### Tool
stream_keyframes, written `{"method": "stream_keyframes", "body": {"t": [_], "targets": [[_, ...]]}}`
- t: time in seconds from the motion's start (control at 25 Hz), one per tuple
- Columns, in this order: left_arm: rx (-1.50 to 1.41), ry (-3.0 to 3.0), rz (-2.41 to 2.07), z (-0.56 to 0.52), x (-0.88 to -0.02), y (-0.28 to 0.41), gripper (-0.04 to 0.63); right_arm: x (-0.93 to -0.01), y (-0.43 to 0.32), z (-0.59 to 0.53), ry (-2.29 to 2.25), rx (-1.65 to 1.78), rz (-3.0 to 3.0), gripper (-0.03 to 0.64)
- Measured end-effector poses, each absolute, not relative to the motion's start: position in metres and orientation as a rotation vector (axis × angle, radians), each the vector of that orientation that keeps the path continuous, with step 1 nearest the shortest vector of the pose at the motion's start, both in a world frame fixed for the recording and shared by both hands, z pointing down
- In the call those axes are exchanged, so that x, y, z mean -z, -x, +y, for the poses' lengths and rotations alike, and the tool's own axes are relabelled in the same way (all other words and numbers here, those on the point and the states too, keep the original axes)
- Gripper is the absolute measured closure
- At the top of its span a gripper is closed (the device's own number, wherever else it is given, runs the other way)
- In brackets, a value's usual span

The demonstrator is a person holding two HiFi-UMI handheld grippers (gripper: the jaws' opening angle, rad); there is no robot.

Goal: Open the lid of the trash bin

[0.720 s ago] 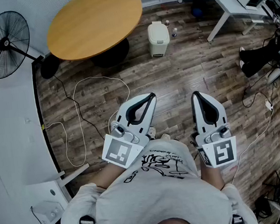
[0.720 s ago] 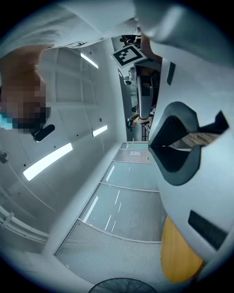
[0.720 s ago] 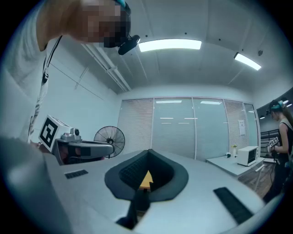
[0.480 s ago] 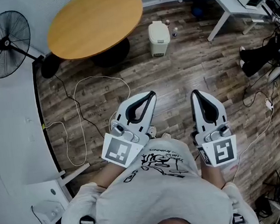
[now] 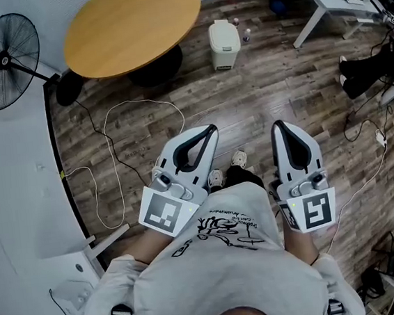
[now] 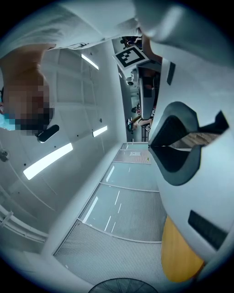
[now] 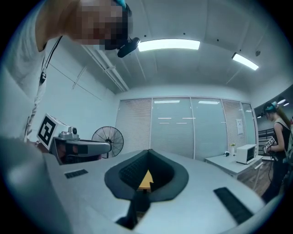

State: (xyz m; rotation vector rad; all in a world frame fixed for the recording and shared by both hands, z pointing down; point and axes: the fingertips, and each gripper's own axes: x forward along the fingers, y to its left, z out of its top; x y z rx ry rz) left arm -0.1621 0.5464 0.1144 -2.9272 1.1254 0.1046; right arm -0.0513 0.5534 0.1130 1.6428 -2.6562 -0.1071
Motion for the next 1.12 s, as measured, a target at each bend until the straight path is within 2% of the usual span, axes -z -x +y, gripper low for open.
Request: {"method": "stream_keyframes", "body": {"t": [0.44, 1.12], "targets": [[-0.105, 2.925, 1.137, 0.487, -0.124, 0.13, 0.577, -0.125, 0.019, 0.493, -1.644, 0.074, -2.673, 0.611], [-0.083, 2.908, 1.142, 0.328, -0.118, 0.016, 0.577, -0.111, -0.094, 0.339, -1.668, 0.152, -2.666, 0.611]]}}
